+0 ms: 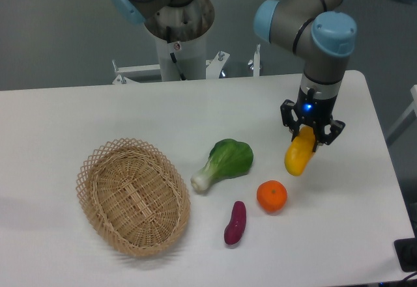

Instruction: Pick up the mango from the table

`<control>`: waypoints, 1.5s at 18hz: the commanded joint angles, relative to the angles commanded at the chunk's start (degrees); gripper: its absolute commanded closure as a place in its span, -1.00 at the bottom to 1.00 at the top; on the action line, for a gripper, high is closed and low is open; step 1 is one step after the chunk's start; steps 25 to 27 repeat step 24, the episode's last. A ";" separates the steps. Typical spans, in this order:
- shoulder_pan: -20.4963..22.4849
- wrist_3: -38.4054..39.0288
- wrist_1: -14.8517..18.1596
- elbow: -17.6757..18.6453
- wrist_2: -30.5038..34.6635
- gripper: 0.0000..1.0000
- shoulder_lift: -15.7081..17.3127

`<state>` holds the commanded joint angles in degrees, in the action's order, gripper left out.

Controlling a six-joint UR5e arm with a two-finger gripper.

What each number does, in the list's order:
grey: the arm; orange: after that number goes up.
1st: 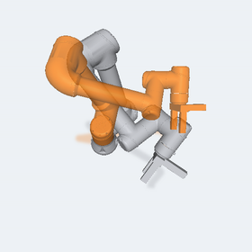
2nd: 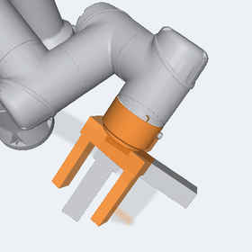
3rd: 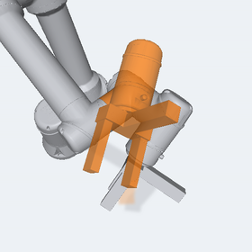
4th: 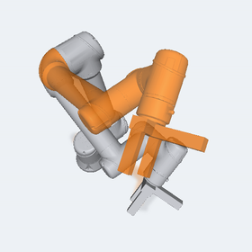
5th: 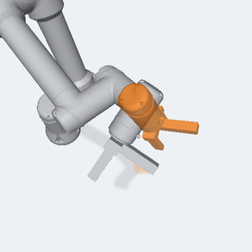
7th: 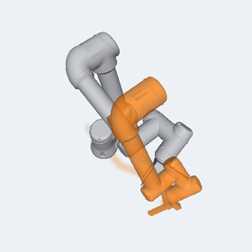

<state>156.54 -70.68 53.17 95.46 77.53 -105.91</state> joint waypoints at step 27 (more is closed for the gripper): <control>-9.58 20.76 -0.88 -4.85 -4.85 0.08 2.02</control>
